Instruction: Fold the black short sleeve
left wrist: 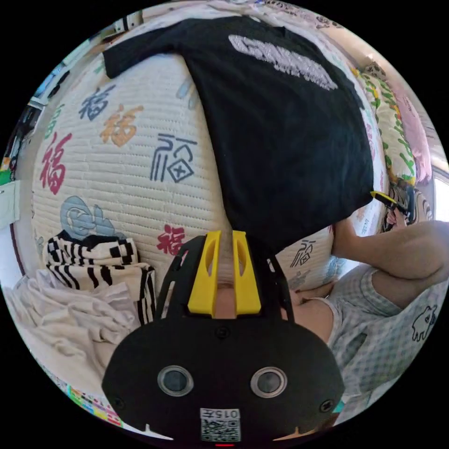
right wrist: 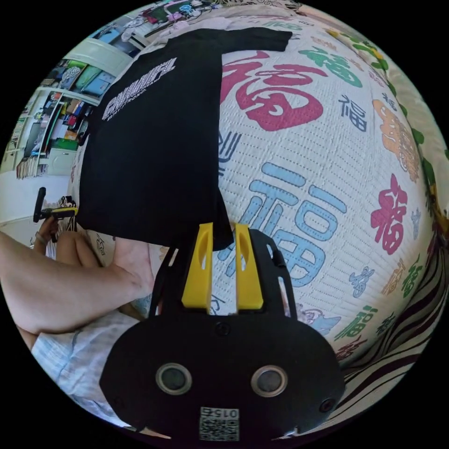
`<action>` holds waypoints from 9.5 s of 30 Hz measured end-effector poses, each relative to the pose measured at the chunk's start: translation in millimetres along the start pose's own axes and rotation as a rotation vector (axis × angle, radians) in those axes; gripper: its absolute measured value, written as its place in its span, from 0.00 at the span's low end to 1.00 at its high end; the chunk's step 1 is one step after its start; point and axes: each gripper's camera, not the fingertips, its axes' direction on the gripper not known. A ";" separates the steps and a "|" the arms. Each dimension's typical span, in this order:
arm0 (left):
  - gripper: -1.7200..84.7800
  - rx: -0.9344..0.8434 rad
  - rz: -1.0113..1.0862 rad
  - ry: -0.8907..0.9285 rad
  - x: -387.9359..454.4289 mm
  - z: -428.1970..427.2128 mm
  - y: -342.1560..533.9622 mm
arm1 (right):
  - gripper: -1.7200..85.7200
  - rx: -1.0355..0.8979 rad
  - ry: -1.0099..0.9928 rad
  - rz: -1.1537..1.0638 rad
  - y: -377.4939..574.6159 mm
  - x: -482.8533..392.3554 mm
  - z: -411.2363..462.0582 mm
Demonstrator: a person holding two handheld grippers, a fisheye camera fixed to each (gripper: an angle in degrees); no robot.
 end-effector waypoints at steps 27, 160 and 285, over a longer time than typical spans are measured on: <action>0.02 0.033 -0.035 0.090 45.3 71.1 -191.3 | 0.05 -0.072 0.005 -0.020 -63.5 64.7 20.0; 0.01 0.799 0.314 0.262 50.9 -84.3 -604.6 | 0.01 0.309 0.214 -0.426 -352.1 -368.5 -78.7; 0.02 0.536 0.198 -0.076 32.5 -278.7 -619.6 | 0.02 0.225 0.272 -0.554 -546.6 -254.8 -233.4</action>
